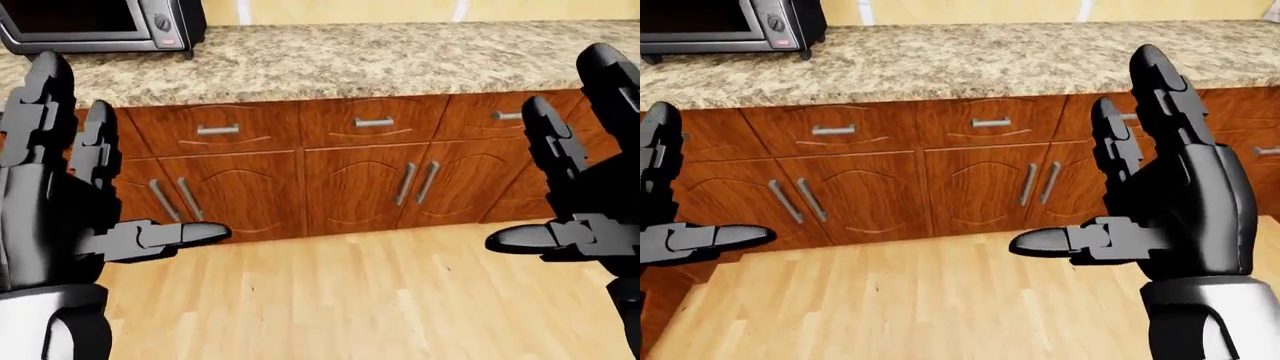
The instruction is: Navigate to the toaster.
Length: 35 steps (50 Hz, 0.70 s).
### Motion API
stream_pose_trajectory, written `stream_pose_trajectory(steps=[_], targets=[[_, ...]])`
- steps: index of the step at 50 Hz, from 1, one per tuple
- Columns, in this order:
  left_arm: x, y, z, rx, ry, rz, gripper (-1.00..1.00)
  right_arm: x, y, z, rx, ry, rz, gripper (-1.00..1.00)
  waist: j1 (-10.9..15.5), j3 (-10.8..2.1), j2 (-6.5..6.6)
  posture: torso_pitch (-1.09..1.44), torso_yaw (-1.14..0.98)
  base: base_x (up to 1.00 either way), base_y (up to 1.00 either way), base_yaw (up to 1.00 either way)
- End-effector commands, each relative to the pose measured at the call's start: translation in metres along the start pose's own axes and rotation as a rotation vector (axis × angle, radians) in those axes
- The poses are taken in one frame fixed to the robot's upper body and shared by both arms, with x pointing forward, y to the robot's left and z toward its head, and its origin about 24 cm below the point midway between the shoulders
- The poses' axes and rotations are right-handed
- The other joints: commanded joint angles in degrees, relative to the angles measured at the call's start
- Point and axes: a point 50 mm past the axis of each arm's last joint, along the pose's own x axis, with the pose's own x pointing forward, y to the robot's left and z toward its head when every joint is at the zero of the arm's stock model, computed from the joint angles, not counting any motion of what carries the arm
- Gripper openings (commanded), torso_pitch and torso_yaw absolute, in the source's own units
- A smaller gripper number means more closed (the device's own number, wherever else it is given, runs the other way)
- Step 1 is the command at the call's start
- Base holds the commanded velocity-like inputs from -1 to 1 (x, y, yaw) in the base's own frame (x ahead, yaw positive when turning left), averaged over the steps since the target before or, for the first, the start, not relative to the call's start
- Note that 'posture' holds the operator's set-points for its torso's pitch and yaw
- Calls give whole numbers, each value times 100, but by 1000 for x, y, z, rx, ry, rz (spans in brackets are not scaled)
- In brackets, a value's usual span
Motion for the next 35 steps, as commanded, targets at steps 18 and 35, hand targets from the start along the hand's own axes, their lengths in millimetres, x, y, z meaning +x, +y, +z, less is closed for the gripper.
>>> stream_pose_trajectory(steps=[18, 35], targets=[[-1, -2, 10, -4, -77, -8, 100, 0, -3, 10, 5, -73, -27, 100, -46, 67, -155, 0, 0, 0, -35, 0], [-1, -1, 11, -4, -77, -7, 100, 0, -3, 12, 8, -72, -27, 100, 9, -116, -592, 0, 0, 0, -18, 0]])
